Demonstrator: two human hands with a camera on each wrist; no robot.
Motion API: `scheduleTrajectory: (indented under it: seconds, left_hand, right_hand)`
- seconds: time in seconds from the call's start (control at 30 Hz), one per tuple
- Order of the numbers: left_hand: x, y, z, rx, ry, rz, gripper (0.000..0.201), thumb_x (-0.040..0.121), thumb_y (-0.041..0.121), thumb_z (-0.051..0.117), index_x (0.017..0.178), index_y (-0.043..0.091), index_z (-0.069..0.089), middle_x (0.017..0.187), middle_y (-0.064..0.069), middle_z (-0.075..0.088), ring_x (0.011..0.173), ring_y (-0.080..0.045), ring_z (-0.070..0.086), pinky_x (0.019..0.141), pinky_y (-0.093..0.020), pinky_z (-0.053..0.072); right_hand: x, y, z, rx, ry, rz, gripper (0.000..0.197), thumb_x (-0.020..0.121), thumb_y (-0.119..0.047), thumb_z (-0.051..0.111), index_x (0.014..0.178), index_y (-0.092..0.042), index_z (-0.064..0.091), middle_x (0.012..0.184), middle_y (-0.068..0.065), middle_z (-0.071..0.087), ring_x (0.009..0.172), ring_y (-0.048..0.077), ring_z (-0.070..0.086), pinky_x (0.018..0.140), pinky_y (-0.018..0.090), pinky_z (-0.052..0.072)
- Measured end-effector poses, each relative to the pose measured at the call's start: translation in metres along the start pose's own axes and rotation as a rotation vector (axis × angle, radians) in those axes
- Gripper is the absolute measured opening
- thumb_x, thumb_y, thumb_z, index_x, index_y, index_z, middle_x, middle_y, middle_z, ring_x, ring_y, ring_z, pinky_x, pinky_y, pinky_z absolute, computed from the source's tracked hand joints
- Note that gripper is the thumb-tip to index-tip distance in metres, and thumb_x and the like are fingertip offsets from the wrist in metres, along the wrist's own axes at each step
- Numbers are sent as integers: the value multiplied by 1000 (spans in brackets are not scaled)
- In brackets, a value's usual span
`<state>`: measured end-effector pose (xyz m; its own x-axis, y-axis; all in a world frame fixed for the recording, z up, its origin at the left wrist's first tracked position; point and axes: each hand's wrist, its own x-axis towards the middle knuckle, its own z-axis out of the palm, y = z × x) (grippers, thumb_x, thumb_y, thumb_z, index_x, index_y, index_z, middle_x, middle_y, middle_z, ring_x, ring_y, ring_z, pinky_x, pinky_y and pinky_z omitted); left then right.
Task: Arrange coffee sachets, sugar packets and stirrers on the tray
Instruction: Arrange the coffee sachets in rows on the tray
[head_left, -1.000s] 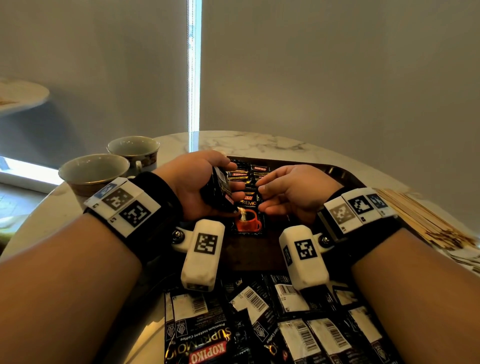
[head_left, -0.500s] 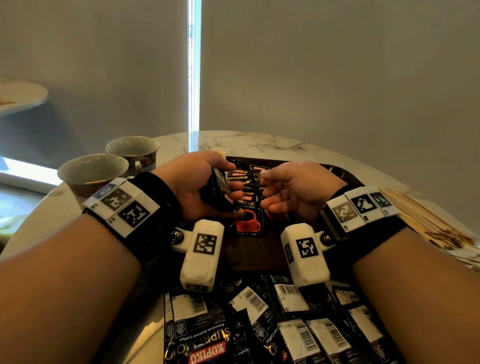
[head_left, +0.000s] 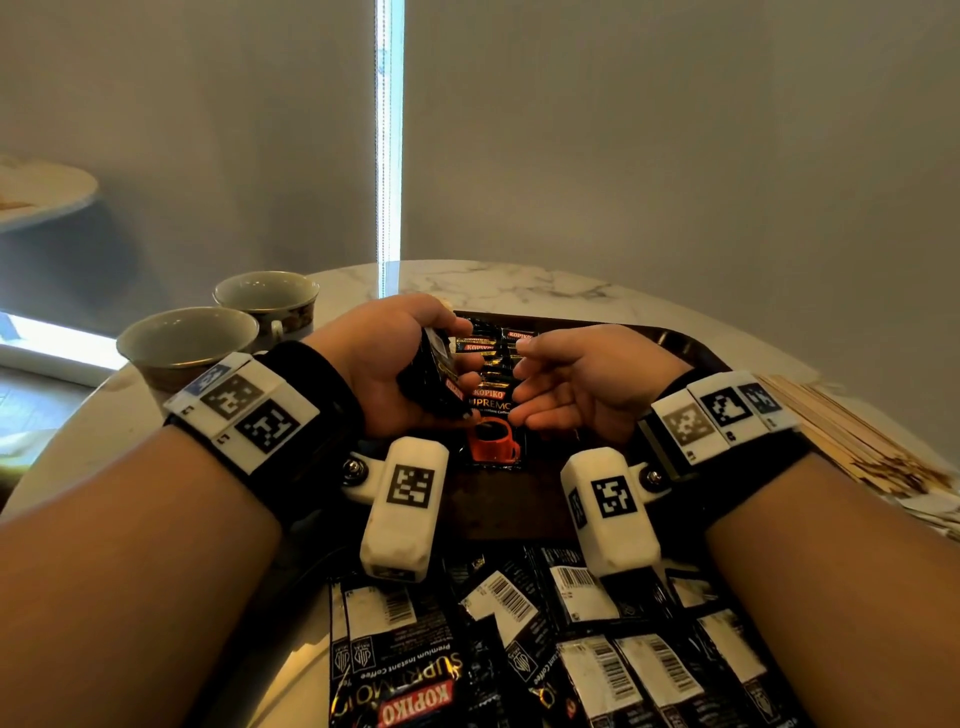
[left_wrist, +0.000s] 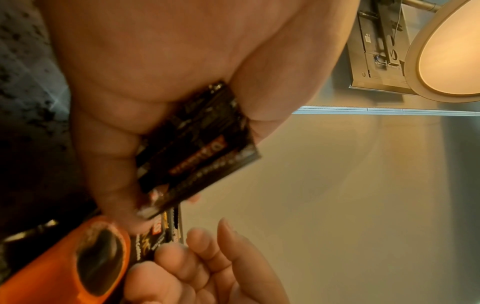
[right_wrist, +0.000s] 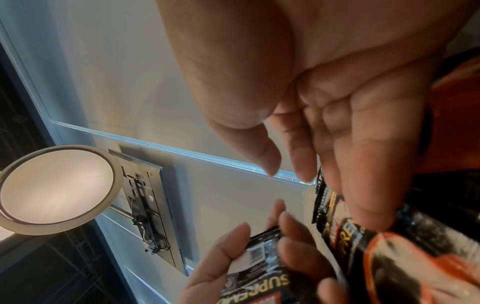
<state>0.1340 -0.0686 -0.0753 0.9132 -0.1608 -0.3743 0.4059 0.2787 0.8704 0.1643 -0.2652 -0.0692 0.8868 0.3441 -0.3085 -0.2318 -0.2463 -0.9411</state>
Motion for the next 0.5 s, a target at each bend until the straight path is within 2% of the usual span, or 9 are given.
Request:
scheduleTrajectory:
  seconds: [0.1, 0.17, 0.23, 0.3, 0.37, 0.43, 0.5]
  left_hand:
    - [-4, 1, 1, -55, -11, 43, 26, 95, 38, 51, 110, 18, 59, 76, -2, 54, 59, -16, 53, 63, -36, 52]
    - [-8, 2, 3, -107, -26, 80, 27, 89, 41, 55, 105, 19, 58, 73, -2, 50, 60, -16, 50, 65, -33, 47]
    - [-10, 3, 3, -172, -54, 113, 34, 75, 34, 56, 104, 15, 59, 76, -4, 49, 62, -18, 50, 68, -35, 46]
    - [-8, 2, 3, -209, -61, 161, 45, 69, 27, 51, 110, 11, 60, 85, -9, 52, 68, -22, 55, 71, -40, 51]
    - [-7, 2, 5, -227, -48, 201, 46, 76, 20, 46, 118, 8, 60, 105, -18, 58, 84, -30, 66, 79, -47, 55]
    - [-7, 2, 8, -236, -41, 234, 43, 89, 15, 39, 126, 7, 59, 124, -24, 59, 98, -38, 71, 88, -53, 55]
    - [-8, 1, 9, -217, -31, 257, 43, 95, 12, 35, 132, 8, 58, 122, -24, 63, 93, -38, 73, 84, -52, 58]
  right_hand:
    - [2, -1, -3, 5, 24, -52, 24, 100, -27, 58, 92, -4, 61, 70, 9, 65, 62, 22, 69, 49, 24, 56]
    - [3, -2, -6, -2, 39, -144, 18, 98, -22, 61, 93, -5, 61, 69, 7, 63, 58, 20, 65, 43, 24, 49]
    - [3, -3, -7, -23, 30, -244, 9, 94, -16, 66, 93, -8, 64, 72, 5, 64, 57, 19, 61, 42, 24, 43]
    - [2, -5, -9, -7, -24, -312, 4, 91, -8, 67, 95, -10, 67, 72, 2, 67, 58, 16, 57, 42, 22, 40]
    - [0, -6, -10, 16, -108, -359, 18, 89, 1, 65, 104, -10, 68, 75, 0, 70, 60, 14, 57, 43, 20, 41]
    - [-2, -8, -9, 2, -184, -403, 33, 86, 8, 64, 114, -10, 68, 81, 1, 71, 70, 14, 65, 46, 19, 44]
    - [-2, -8, -9, -34, -222, -420, 42, 82, 10, 67, 116, -15, 70, 89, 5, 71, 73, 13, 69, 50, 20, 47]
